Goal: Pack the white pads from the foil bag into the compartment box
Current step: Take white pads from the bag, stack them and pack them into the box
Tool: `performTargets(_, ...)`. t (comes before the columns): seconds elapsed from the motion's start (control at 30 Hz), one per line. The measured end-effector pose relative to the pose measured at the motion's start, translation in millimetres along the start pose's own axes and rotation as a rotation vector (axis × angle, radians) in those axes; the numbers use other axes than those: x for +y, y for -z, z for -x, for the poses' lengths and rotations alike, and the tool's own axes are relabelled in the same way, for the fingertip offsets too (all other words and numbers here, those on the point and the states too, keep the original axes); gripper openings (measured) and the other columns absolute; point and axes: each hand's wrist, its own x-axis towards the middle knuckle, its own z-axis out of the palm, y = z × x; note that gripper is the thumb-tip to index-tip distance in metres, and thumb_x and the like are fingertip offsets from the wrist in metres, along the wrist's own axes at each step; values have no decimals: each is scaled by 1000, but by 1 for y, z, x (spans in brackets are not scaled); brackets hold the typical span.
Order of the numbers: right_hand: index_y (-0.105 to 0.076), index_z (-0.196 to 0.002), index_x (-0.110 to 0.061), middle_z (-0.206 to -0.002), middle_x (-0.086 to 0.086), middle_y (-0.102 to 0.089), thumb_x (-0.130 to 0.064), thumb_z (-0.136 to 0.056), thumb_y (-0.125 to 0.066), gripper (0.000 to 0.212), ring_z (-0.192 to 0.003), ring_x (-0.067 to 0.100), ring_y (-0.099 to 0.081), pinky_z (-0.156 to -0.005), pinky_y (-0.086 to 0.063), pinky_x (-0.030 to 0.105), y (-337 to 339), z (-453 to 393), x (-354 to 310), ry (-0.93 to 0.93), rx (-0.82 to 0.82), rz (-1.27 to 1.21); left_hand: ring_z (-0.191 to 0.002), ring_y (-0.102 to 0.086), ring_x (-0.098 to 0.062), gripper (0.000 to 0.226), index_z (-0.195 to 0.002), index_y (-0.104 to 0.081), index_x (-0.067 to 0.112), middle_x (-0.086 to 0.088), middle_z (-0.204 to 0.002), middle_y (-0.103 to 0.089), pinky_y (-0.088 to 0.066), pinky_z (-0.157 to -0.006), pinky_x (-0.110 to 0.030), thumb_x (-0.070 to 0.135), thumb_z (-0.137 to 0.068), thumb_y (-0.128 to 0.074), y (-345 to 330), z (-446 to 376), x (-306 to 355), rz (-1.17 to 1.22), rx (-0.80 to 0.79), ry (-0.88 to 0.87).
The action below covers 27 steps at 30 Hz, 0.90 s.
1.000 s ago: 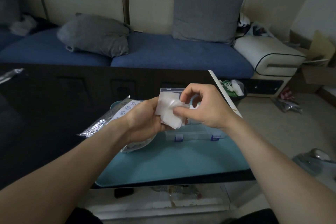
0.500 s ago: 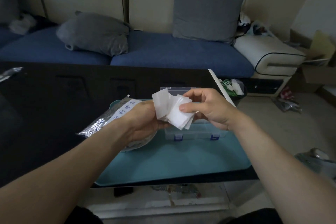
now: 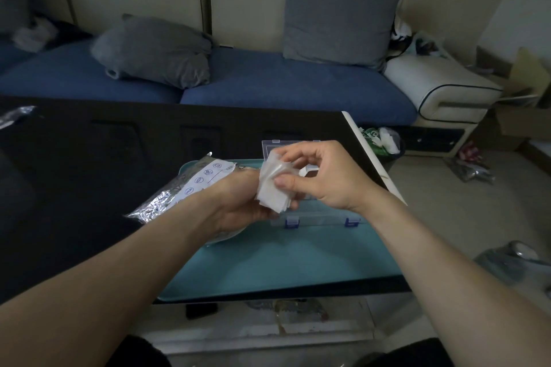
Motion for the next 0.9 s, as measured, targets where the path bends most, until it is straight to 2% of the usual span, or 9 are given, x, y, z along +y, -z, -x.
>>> performTargets(0.07, -72, -92, -24, -94, -5, -71, -15, -76, -88, 24, -74, -4, -63, -62, -52, 19, 3, -1, -1, 18, 33, 23, -70, -66, -19, 31, -109, -66, 14, -10, -91, -70, -43, -59, -23, 13, -105, -35, 0, 1, 1, 7, 23, 3)
performTargets(0.13, -73, -94, -19, -91, 0, -74, -19, -72, -89, 28, -79, 5, -67, -71, -56, 26, 8, -1, -2, 31, 71, -75, -75, -69, -20, 34, -117, -64, 11, -13, -97, -72, -48, -59, -22, 11, -104, -32, 1, 1, 2, 8, 71, -5)
performTargets(0.27, -64, -104, -7, -86, 6, -74, -7, -68, -75, 38, -77, 17, -70, -64, -60, 30, 26, 2, -8, -88, 44, -495, -96, -70, -29, 34, -131, -54, -1, -18, -118, -68, -59, -77, -30, 9, -103, -38, 3, -1, 3, 111, 131, -19)
performTargets(0.33, -60, -113, -11, -86, 7, -75, -6, -68, -74, 47, -78, 17, -70, -63, -56, 29, 33, 6, -6, -160, -23, -467, -104, -68, -31, 33, -131, -53, -5, -22, -124, -66, -59, -86, -39, 8, -103, -42, 2, -1, 5, 201, 123, -20)
performTargets(0.4, -60, -116, -13, -89, 8, -76, -9, -69, -76, 50, -80, 18, -70, -65, -55, 31, 37, 8, 0, -204, -63, -385, -105, -69, -30, 33, -130, -54, -4, -22, -125, -65, -60, -85, -40, 10, -102, -44, 0, 1, 7, 240, 86, -21)
performTargets(0.57, -67, -108, -13, -96, 9, -75, -16, -68, -80, 42, -83, 18, -69, -63, -54, 32, 31, 8, 4, -195, -68, -268, -116, -62, -35, 48, -135, -54, 0, -22, -134, -60, -52, -97, -46, 24, -93, -45, -2, 6, 7, 182, -102, -26)
performTargets(0.63, -69, -107, -15, -99, 7, -72, -17, -70, -81, 39, -87, 16, -68, -64, -55, 32, 29, 8, 3, -180, -66, -219, -114, -63, -37, 49, -133, -56, 3, -22, -130, -62, -53, -93, -48, 33, -98, -39, -3, 6, 6, 176, -124, -19)
performTargets(0.77, -70, -105, -13, -96, 5, -71, -3, -73, -80, 35, -85, 16, -68, -66, -57, 31, 30, 6, 1, -248, -60, -390, -85, -63, -36, 44, -119, -65, 6, -23, -108, -63, -55, -69, -42, 38, -98, -43, -2, 4, 6, 133, -47, -34)
performTargets(0.9, -70, -72, -18, -71, 4, -64, -5, -62, -57, 21, -71, 23, -60, -59, -50, 31, 28, 5, 0, -390, 33, -543, -80, -64, -34, 26, -99, -56, 8, -17, -90, -59, -54, -65, -35, 30, -85, -57, -1, 5, 8, 179, -27, -25)
